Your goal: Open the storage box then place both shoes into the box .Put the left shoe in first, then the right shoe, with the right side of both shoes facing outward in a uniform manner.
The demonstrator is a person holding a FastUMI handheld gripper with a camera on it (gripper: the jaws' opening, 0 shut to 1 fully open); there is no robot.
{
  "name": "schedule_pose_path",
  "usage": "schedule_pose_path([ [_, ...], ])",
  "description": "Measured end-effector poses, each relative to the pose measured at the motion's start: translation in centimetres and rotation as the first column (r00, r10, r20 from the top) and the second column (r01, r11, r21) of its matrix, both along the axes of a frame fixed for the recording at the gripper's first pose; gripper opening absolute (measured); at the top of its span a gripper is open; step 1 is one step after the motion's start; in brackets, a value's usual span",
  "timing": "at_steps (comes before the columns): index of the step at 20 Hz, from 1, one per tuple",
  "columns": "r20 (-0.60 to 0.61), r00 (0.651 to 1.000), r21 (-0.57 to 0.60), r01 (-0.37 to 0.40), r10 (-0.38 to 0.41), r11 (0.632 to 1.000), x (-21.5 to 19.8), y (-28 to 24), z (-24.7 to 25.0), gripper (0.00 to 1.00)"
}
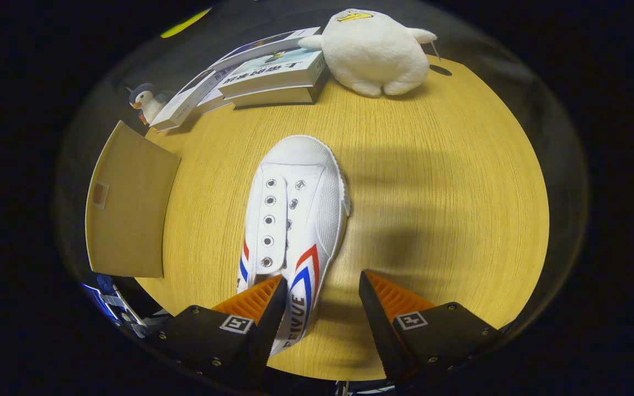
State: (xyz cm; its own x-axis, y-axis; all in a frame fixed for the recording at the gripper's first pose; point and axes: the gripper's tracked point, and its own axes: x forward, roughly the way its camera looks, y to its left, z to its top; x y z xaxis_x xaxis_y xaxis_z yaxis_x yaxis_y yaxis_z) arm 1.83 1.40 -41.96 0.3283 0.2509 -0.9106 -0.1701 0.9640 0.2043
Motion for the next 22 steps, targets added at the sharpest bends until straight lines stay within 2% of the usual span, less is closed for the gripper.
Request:
schedule_pose_path([
  [2, -0.006, 1.0, 0.015, -0.024, 0.024, 1.0, 0.0, 0.2, -0.1, 0.78],
  [3, -0.005, 0.999, 0.052, -0.039, 0.039, 0.998, -0.1, 0.7, 0.2, 0.74],
  [4, -0.017, 0.999, 0.078, -0.038, 0.039, 0.996, -0.2, 1.3, -0.5, 0.61],
  [5, -0.008, 0.999, 0.083, -0.04, 0.041, 0.996, -0.1, 1.1, 0.6, 0.43],
  [6, -0.015, 1.0, 0.1, -0.018, 0.02, 0.995, 0.0, 1.0, -0.4, 0.4],
  [8, -0.046, 0.996, 0.132, 0.086, -0.081, 0.987, 0.1, 0.3, 0.1, 0.12],
  [9, -0.074, 0.987, 0.171, 0.155, -0.144, 0.973, 0.0, 0.6, 0.0, 0.12],
  [10, -0.092, 0.982, 0.183, 0.177, -0.163, 0.967, -0.1, 0.4, 0.1, 0.03],
  [15, -0.088, 0.986, 0.182, 0.157, -0.143, 0.971, -0.5, 0.7, 1.3, 0.03],
  [22, -0.045, 0.992, 0.214, 0.122, -0.115, 0.969, -1.5, 2.2, 7.3, 0.03],
])
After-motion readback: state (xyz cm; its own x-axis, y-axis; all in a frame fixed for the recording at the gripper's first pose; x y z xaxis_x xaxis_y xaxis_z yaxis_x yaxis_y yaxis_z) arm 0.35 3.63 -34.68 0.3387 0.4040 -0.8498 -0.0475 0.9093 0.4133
